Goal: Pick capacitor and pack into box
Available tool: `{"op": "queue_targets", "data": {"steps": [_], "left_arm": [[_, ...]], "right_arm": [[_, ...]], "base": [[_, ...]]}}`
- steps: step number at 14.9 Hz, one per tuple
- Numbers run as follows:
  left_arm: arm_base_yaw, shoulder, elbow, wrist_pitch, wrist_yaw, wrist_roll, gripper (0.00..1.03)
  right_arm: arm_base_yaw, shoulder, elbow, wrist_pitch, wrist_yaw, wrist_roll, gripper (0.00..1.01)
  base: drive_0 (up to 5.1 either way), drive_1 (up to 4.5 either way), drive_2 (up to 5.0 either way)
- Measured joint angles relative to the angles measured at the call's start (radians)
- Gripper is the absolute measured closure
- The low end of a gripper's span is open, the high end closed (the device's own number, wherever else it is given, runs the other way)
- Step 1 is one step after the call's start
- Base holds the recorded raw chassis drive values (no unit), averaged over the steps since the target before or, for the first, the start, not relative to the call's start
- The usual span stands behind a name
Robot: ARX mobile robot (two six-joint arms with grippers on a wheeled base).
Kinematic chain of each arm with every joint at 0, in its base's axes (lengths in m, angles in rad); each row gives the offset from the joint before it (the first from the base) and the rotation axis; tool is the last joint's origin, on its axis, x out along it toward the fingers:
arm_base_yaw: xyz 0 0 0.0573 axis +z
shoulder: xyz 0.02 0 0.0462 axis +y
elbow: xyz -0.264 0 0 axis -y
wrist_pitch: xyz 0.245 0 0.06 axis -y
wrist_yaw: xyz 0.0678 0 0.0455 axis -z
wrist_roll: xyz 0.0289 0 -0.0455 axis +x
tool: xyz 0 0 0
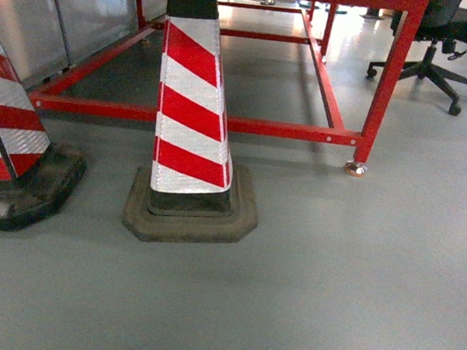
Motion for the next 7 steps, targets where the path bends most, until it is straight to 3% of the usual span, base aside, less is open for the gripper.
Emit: {"op": "queue_targets", "data": {"steps": [7], "left_arm": [[0.000,0.000,0.000,0.003,-0.002,0.000,0.59]], "right_arm": [[0.000,0.000,0.000,0.004,0.000,0.000,0.03]], "base": [[0.1,3.91,-3.7]]}}
